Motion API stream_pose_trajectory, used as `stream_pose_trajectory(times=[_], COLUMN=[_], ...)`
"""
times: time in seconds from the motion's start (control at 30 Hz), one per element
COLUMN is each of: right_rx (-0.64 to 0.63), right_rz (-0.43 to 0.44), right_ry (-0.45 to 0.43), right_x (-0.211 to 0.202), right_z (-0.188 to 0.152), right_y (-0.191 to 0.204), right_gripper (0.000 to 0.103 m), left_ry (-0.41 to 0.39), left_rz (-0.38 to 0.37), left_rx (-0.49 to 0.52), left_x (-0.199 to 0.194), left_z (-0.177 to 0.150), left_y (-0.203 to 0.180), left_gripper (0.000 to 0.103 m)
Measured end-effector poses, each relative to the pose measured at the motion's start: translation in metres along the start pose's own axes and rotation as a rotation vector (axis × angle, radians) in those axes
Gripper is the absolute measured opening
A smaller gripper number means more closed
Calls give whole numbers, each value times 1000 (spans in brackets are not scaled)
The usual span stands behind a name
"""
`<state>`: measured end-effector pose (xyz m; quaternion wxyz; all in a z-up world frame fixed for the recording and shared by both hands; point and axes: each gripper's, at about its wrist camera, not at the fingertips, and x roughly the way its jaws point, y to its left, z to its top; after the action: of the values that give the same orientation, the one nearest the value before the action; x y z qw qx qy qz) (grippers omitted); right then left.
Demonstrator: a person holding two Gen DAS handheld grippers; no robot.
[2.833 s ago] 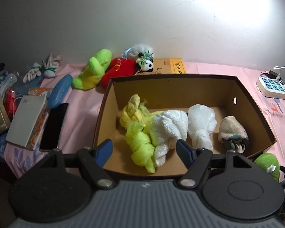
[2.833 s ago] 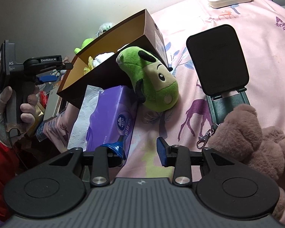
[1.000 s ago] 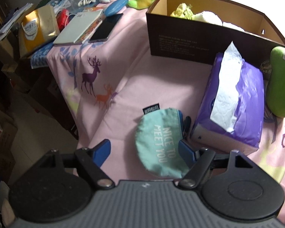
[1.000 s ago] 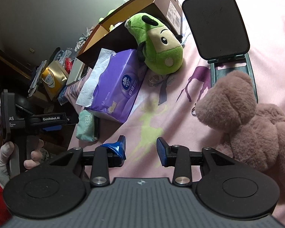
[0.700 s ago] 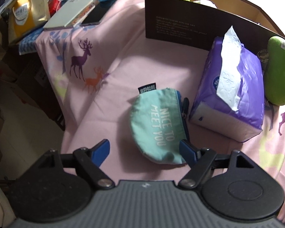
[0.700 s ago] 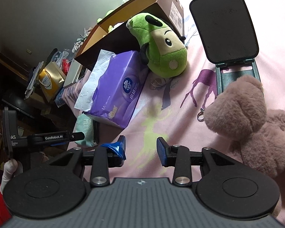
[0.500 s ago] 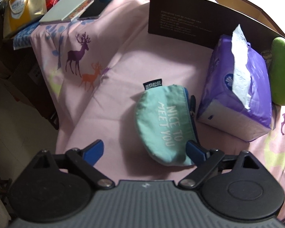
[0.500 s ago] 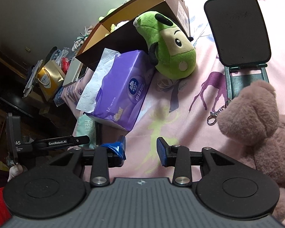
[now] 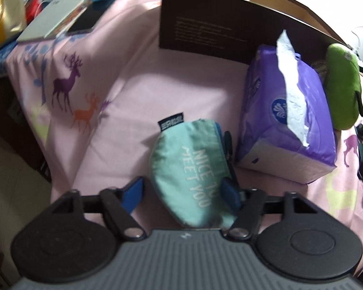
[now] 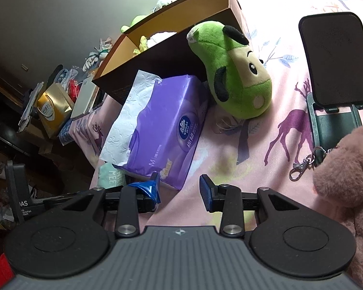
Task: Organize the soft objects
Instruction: 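Close the left gripper on the mint pouch and lift it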
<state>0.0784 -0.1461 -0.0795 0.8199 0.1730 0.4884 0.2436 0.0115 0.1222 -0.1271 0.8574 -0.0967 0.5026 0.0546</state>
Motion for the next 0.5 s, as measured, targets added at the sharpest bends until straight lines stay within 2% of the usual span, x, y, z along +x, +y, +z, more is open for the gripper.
stream_pose_trajectory(times=[0.13, 0.2, 0.23, 0.27, 0.37, 0.5], right_rx=[13, 20, 26, 32, 48, 53], right_rz=[-13, -23, -27, -30, -38, -50], right_ry=[-23, -34, -40, -45, -54, -68], right_x=[7, 10, 12, 13, 17, 18], right_z=[6, 8, 9, 10, 13, 17], right_y=[7, 9, 10, 10, 13, 15], right_gripper=[20, 20, 20, 20, 20, 20], left_ry=[6, 9, 14, 18, 20, -7], left_rz=[-41, -61, -72, -84, -113, -150], left_rx=[9, 13, 16, 18, 26, 52], left_x=[1, 1, 2, 3, 3, -10], left_z=[7, 11, 13, 14, 19, 27], left_y=[7, 12, 14, 17, 22, 27], left_gripper=[46, 29, 17, 11, 4, 2])
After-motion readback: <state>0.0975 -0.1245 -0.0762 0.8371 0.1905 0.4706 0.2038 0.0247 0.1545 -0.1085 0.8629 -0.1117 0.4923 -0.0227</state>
